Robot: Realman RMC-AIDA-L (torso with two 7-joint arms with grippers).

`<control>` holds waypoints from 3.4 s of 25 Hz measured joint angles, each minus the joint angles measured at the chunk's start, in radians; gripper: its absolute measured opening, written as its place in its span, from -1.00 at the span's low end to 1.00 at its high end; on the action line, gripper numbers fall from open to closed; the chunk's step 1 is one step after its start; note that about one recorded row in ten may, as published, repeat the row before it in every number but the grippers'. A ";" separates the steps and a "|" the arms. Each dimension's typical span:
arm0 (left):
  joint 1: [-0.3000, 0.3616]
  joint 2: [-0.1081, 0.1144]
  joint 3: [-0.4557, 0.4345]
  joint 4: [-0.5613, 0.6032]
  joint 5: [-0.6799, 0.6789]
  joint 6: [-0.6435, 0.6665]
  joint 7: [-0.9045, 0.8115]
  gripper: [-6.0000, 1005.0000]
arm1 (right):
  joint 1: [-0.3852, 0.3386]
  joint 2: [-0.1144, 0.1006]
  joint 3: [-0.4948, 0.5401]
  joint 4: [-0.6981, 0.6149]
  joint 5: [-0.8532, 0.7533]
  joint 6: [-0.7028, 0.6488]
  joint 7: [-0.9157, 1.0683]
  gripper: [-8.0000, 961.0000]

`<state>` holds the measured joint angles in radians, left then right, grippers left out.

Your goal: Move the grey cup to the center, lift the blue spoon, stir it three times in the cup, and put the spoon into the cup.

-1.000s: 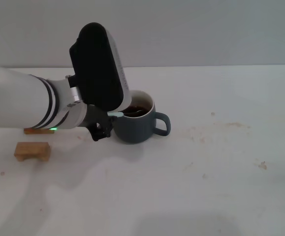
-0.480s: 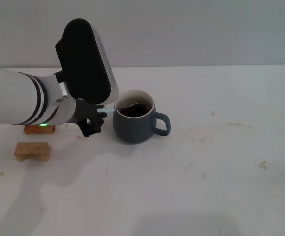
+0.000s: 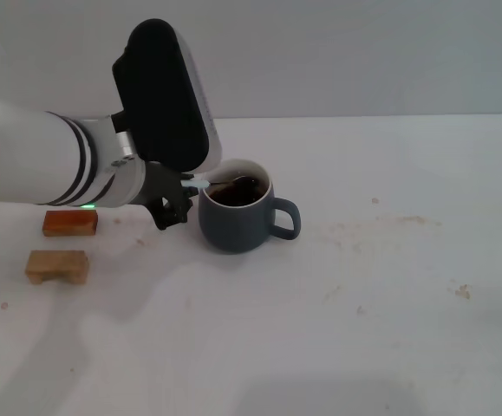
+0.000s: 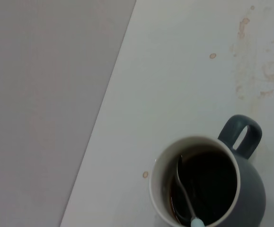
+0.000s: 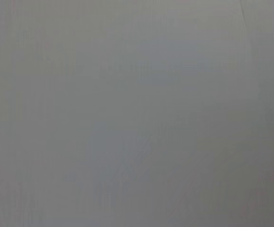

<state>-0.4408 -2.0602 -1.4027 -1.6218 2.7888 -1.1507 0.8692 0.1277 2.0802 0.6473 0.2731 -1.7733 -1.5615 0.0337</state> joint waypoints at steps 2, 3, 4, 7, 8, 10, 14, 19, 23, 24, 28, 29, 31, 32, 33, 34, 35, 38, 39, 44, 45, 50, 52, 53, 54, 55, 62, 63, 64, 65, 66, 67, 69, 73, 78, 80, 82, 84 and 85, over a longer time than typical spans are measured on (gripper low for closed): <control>-0.010 -0.001 0.004 0.006 0.000 0.000 0.000 -0.69 | -0.003 0.001 0.000 0.000 0.000 0.000 0.000 -0.99; -0.016 -0.003 0.013 0.008 0.000 0.000 0.000 -0.69 | -0.005 0.001 0.000 0.000 0.000 0.000 0.000 -0.99; -0.016 -0.003 0.013 0.008 0.000 0.000 0.000 -0.69 | -0.005 0.001 0.000 0.000 0.000 0.000 0.000 -0.99; -0.019 -0.004 0.032 0.002 -0.001 0.000 0.000 -0.69 | -0.008 0.001 0.000 -0.001 0.000 -0.001 0.000 -0.99; -0.019 -0.004 0.039 -0.002 -0.001 -0.001 -0.001 -0.69 | -0.010 0.001 0.000 -0.002 0.000 -0.003 0.000 -0.99; -0.012 -0.004 0.062 -0.019 0.000 -0.006 -0.007 -0.68 | -0.010 0.001 0.000 -0.004 0.000 -0.004 0.000 -0.99; 0.007 -0.004 0.073 -0.043 0.000 -0.015 -0.009 -0.68 | -0.010 0.001 0.000 -0.005 0.000 -0.005 0.000 -0.99; 0.051 -0.003 0.072 -0.094 0.002 -0.035 -0.011 -0.68 | -0.009 0.001 -0.001 -0.004 0.000 -0.006 0.000 -0.99; 0.072 -0.002 0.062 -0.111 0.023 -0.040 -0.016 -0.68 | -0.005 0.000 -0.002 -0.004 0.000 -0.007 0.000 -0.99; 0.072 -0.002 0.062 -0.111 0.023 -0.040 -0.016 -0.68 | -0.005 0.000 -0.002 -0.004 0.000 -0.007 0.000 -0.99; 0.073 -0.002 0.056 -0.105 0.048 -0.040 -0.025 -0.67 | -0.005 0.000 -0.002 -0.005 0.000 -0.009 0.000 -0.99; 0.071 -0.002 0.053 -0.104 0.050 -0.040 -0.026 -0.67 | -0.005 0.000 -0.002 -0.005 0.000 -0.009 0.000 -0.99; 0.069 -0.002 0.050 -0.102 0.050 -0.039 -0.026 -0.67 | -0.005 0.000 -0.001 -0.005 0.000 -0.009 0.000 -0.99; 0.069 -0.002 0.050 -0.102 0.050 -0.039 -0.026 -0.67 | -0.006 0.000 -0.001 -0.006 0.000 -0.009 0.000 -0.99; 0.069 -0.002 0.050 -0.102 0.050 -0.039 -0.026 -0.67 | -0.007 0.000 -0.002 -0.006 0.000 -0.009 0.000 -0.99; 0.058 -0.001 0.034 -0.090 0.051 -0.030 -0.025 -0.67 | -0.007 0.000 -0.002 -0.006 0.000 -0.009 0.000 -0.99; 0.054 -0.001 0.031 -0.084 0.051 -0.022 -0.024 -0.67 | -0.008 0.000 -0.002 -0.006 0.000 -0.009 0.000 -0.99; 0.037 -0.002 0.035 -0.054 0.051 0.003 -0.022 -0.67 | -0.010 0.000 -0.001 -0.006 0.000 -0.009 0.000 -0.99; 0.034 -0.003 0.036 -0.049 0.051 0.007 -0.022 -0.67 | -0.010 0.000 -0.001 -0.006 0.000 -0.009 0.000 -0.99; 0.022 -0.003 0.031 -0.016 0.052 0.027 -0.023 -0.67 | -0.014 0.000 -0.001 -0.006 0.000 -0.010 0.000 -0.99; 0.025 -0.003 0.033 -0.017 0.052 0.031 -0.024 -0.67 | -0.016 0.000 -0.001 -0.006 0.000 -0.010 0.000 -0.99; 0.025 -0.005 0.037 -0.024 0.055 0.025 -0.056 -0.66 | -0.021 0.000 -0.001 -0.006 0.000 -0.018 0.000 -0.99; 0.026 -0.004 0.037 -0.027 0.061 0.025 -0.071 -0.66 | -0.022 0.000 -0.001 -0.006 0.000 -0.019 0.000 -0.99; 0.030 -0.005 0.040 -0.033 0.069 0.029 -0.077 -0.66 | -0.022 0.000 -0.001 -0.006 0.000 -0.019 0.000 -0.99; 0.030 -0.005 0.040 -0.033 0.069 0.029 -0.077 -0.66 | -0.022 0.000 -0.001 -0.006 0.000 -0.019 0.000 -0.99; 0.033 -0.005 0.043 -0.037 0.073 0.030 -0.080 -0.66 | -0.022 0.000 -0.001 -0.006 0.000 -0.020 0.000 -0.99; 0.072 -0.005 0.059 -0.102 0.081 0.082 -0.107 -0.25 | -0.024 0.000 -0.001 -0.006 0.000 -0.021 0.000 -0.99; 0.095 -0.004 0.059 -0.137 0.084 0.122 -0.118 -0.17 | -0.027 0.000 -0.001 -0.006 0.000 -0.022 0.000 -0.99; 0.109 -0.004 0.059 -0.155 0.085 0.141 -0.122 -0.09 | -0.027 0.000 -0.001 -0.006 0.000 -0.022 0.000 -0.99; 0.135 -0.004 0.058 -0.190 0.087 0.186 -0.126 -0.01 | -0.029 0.000 -0.001 -0.005 0.000 -0.023 0.000 -0.99; 0.162 -0.003 0.056 -0.222 0.089 0.233 -0.130 0.06 | -0.031 0.000 -0.001 -0.005 0.000 -0.025 0.000 -0.99; 0.199 -0.003 0.054 -0.261 0.089 0.300 -0.135 0.14 | -0.033 0.000 -0.001 -0.003 0.000 -0.029 0.000 -0.99; 0.292 -0.001 0.056 -0.337 0.085 0.478 -0.154 0.22 | -0.038 0.000 -0.001 -0.002 0.000 -0.034 0.000 -0.99; 0.479 0.001 0.118 -0.383 0.066 0.942 -0.209 0.23 | -0.046 0.000 -0.001 0.001 0.000 -0.048 0.000 -0.99; 0.594 0.005 0.209 -0.339 0.034 1.319 -0.275 0.24 | -0.048 0.000 -0.001 0.002 0.000 -0.051 0.000 -0.99; 0.611 0.005 0.232 -0.315 0.033 1.412 -0.283 0.25 | -0.048 0.000 -0.001 0.002 0.000 -0.051 0.000 -0.99; 0.635 0.006 0.271 -0.247 0.036 1.607 -0.322 0.25 | -0.048 0.000 -0.001 0.002 0.000 -0.052 0.000 -0.99; 0.636 0.007 0.274 -0.225 0.037 1.639 -0.346 0.25 | -0.048 0.000 -0.002 0.002 0.000 -0.052 0.000 -0.99; 0.637 0.008 0.272 -0.199 0.036 1.664 -0.385 0.26 | -0.047 0.000 -0.002 0.002 0.000 -0.053 0.000 -0.99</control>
<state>0.1966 -2.0527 -1.1311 -1.8205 2.8252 0.5129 0.4844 0.0808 2.0804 0.6458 0.2750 -1.7731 -1.6146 0.0337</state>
